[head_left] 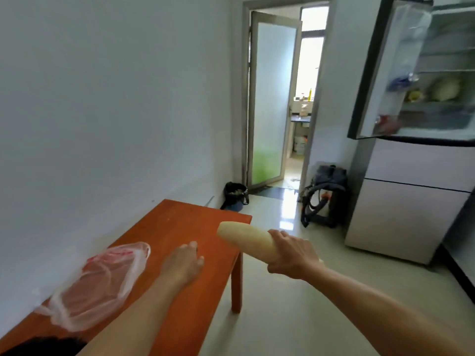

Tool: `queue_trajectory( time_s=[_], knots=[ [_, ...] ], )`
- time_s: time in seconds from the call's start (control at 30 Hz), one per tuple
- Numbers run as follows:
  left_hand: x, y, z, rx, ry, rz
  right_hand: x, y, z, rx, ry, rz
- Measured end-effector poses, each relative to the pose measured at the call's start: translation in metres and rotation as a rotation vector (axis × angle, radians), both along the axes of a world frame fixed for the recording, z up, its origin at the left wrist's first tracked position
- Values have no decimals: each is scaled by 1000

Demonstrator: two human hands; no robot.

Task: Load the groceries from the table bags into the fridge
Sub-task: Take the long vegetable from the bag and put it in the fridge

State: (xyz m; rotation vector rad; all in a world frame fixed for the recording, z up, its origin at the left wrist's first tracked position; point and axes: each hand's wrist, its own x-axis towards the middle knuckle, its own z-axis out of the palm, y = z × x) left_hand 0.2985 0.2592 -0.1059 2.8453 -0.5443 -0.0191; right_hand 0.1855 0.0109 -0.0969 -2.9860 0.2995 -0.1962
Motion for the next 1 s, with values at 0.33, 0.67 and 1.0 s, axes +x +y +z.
queue_trajectory(
  time_s=[0.33, 0.67, 1.0],
  knots=[
    [40, -278, 5, 42, -56, -397, -44, -229, 8, -51, -49, -408],
    [44, -560, 41, -9, -122, -751, -93, -432, 38, -53, -83, -741],
    [11, -837, 47, 38, -196, -951, -143, -672, 51, -88, -56, -933]
  ],
)
